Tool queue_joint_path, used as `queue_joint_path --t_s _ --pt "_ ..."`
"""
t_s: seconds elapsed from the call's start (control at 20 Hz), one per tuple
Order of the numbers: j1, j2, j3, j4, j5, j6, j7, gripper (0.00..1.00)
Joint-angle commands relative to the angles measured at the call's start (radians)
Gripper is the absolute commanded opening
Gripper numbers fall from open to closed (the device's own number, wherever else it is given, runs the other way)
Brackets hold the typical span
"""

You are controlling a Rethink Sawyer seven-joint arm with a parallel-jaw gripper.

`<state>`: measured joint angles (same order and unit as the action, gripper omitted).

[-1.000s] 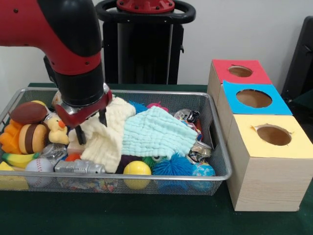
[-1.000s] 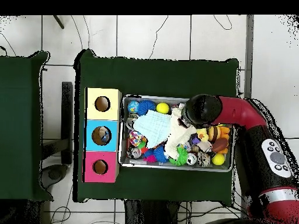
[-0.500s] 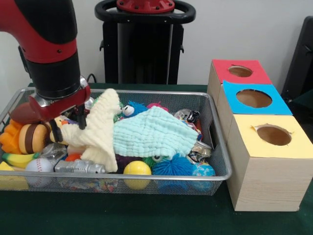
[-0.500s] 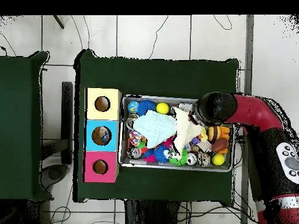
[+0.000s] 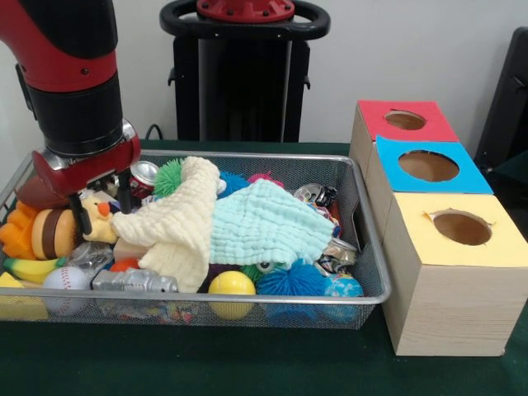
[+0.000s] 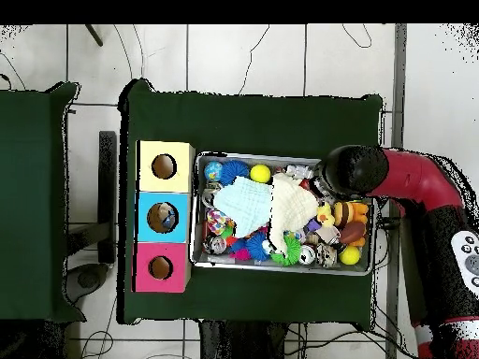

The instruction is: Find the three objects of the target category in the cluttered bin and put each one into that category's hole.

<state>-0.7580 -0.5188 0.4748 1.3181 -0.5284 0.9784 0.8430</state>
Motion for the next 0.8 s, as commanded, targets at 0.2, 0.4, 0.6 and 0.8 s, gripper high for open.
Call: queue_joint_path --t_s 0.2,0.4,0.6,0.8 --pt "0.016 0.03 0.031 -0.02 -0.043 0.003 -0.103 1.0" --pt "0.003 0.055 0.014 -0.012 -0.071 -0.043 -0.096 1.0" --pt "0.003 0.068 0.007 -0.024 -0.094 -0.05 -0.101 1.0" --pt "-0.009 0.072 0.017 -0.027 -0.096 -0.046 -0.113 1.0"
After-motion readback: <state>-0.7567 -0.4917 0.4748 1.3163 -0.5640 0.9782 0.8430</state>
